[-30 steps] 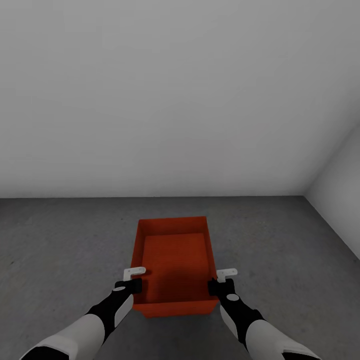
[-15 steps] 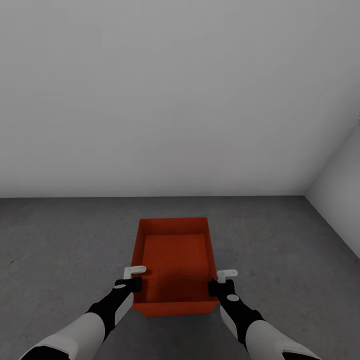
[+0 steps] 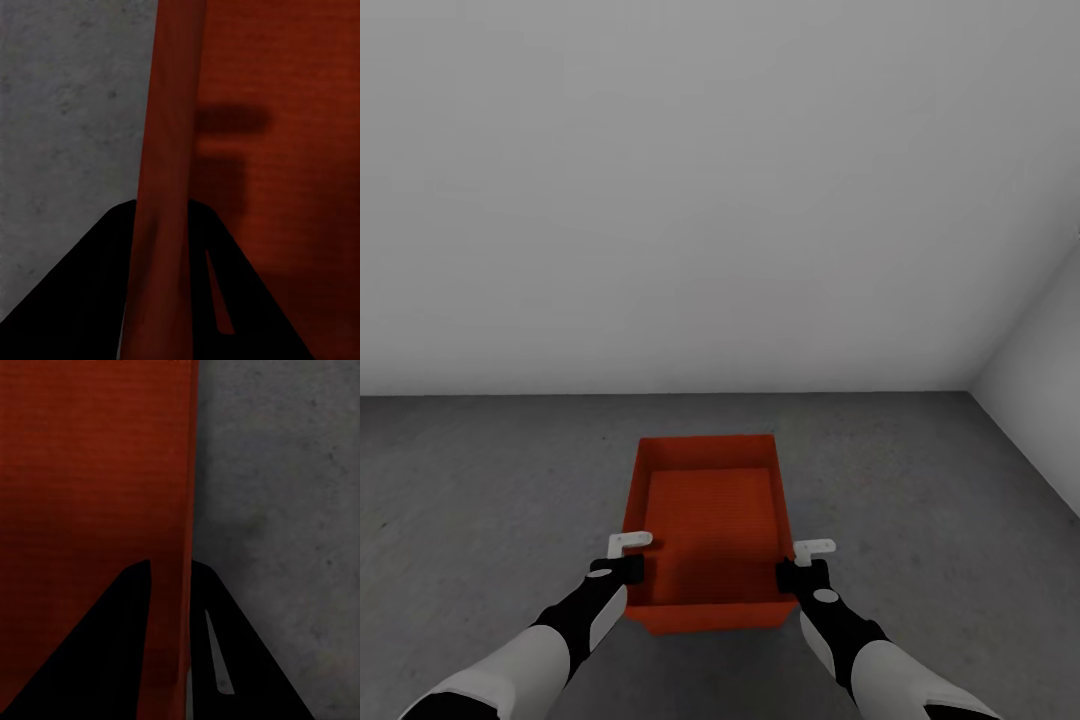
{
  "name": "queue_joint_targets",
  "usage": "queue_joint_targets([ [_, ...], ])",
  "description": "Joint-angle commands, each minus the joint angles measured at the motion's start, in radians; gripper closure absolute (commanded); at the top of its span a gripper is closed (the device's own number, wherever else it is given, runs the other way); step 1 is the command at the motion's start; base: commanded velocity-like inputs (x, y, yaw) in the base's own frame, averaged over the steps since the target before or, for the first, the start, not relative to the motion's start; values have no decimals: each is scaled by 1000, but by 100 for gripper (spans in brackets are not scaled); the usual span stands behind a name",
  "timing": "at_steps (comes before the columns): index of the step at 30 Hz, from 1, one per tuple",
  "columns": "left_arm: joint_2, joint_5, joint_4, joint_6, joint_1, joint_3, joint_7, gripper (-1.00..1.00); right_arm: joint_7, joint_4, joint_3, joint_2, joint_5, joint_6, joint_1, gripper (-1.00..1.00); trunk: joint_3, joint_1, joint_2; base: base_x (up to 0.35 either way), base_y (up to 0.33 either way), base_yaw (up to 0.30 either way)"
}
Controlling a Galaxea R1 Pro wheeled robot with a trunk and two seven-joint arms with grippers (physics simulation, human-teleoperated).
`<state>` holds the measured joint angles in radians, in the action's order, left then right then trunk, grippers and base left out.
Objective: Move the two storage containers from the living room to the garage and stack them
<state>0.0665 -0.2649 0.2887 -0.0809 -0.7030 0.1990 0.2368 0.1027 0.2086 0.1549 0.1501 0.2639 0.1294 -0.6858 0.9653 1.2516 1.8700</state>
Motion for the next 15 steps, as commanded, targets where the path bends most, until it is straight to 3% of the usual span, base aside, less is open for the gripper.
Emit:
queue_joint_targets([
  [1, 0, -48, 6, 70, 2, -13, 12, 100, 2, 3, 17, 9, 14, 4, 0, 100, 1, 3, 0, 0, 0, 0],
  [15, 0, -48, 6, 69, 2, -13, 12, 100, 5, 2, 17, 8, 12, 7, 0, 100, 1, 3, 0, 0, 0, 0],
])
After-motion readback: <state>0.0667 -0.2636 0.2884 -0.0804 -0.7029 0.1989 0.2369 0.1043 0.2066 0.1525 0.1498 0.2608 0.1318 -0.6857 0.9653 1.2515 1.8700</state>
